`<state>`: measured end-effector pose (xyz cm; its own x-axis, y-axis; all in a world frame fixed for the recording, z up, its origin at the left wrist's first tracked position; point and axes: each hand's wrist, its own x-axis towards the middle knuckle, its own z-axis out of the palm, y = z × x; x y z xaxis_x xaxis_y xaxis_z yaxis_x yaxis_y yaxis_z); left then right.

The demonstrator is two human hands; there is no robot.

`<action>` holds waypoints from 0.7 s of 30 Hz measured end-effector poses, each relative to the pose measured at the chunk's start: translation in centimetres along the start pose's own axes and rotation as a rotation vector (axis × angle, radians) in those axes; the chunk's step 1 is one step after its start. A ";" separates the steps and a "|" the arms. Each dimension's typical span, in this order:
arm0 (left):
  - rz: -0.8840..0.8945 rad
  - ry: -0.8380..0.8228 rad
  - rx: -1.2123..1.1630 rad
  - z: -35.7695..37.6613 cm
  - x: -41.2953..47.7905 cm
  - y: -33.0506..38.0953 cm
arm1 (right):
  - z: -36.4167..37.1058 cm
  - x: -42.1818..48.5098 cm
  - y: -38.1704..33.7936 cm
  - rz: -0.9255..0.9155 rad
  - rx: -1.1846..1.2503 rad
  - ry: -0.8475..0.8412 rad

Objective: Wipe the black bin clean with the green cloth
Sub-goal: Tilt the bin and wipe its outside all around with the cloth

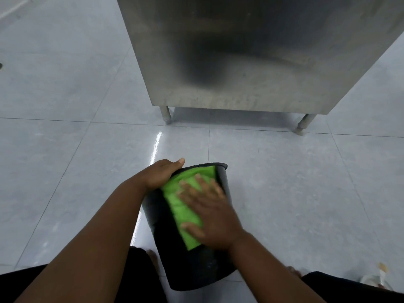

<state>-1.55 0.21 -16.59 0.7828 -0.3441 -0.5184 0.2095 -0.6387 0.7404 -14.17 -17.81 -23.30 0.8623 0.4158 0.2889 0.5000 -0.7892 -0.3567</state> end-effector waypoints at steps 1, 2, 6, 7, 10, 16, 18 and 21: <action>-0.002 -0.010 -0.018 -0.1 0.0 -0.1 | -0.2 -0.2 1.1 0.098 0.069 0.027; 0.000 -0.021 -0.031 -0.2 0.1 -0.2 | -0.2 -0.3 1.9 0.186 0.149 0.042; -0.039 -0.029 -0.053 -0.8 0.0 -0.6 | 0.2 -0.1 3.0 0.544 0.488 0.048; -0.055 -0.022 -0.050 -0.9 -0.1 -0.6 | 0.2 -0.1 3.1 0.699 0.596 0.059; -0.056 -0.027 -0.058 -0.6 -0.1 -0.9 | -0.5 0.4 4.0 1.041 0.862 0.078; -0.030 -0.015 -0.055 0.1 0.0 -0.4 | -1.4 3.2 0.0 0.870 0.361 0.108; -0.020 -0.009 -0.041 0.3 0.1 -0.3 | -1.1 3.1 -2.8 0.690 0.137 0.107; -0.025 -0.035 -0.083 0.2 0.0 -0.4 | -0.2 2.8 -4.3 0.525 0.030 0.111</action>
<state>-1.81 0.34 -17.00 0.7560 -0.3535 -0.5508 0.2778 -0.5887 0.7591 -13.87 -13.37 -20.76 0.9842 -0.0831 0.1563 0.0069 -0.8643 -0.5029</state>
